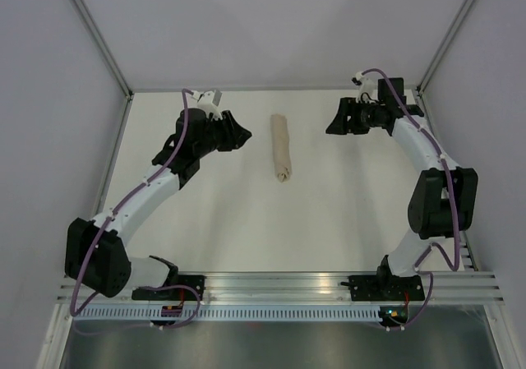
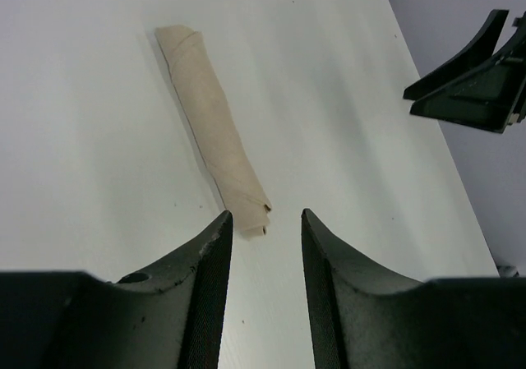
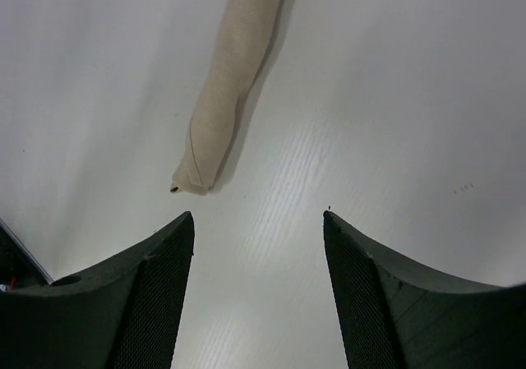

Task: Fold the napkin, place the utensils inside, and roll it up
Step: Reset both arms

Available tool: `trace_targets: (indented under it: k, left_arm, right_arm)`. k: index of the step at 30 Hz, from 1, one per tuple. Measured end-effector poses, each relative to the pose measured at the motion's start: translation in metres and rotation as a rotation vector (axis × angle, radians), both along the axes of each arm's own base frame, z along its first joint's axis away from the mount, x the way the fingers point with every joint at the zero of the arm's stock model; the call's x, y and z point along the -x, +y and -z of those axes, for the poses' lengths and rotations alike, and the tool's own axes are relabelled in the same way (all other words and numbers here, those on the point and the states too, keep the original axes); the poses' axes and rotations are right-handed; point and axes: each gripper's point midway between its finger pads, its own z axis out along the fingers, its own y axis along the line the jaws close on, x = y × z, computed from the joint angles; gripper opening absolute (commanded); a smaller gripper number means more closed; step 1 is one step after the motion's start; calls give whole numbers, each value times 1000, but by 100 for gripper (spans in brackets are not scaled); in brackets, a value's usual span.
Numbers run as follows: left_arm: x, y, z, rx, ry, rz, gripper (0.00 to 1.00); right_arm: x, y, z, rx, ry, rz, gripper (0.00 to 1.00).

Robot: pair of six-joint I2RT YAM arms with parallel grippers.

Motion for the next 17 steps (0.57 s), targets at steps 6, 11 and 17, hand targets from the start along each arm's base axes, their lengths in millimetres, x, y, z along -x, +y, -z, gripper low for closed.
trace_targets:
  k: [6,11,17]
  left_arm:
    - [37,12,7,0,16,27,45]
    - [49,16,5,0,20,32,46]
    - [55,19,-4,2,2,36,46]
  right_arm:
    - [24,-39,-26,72,-111,66,74]
    - [39,-42,-50,116,-219,67,75]
    - [34,-47,-54,141,-258,78,77]
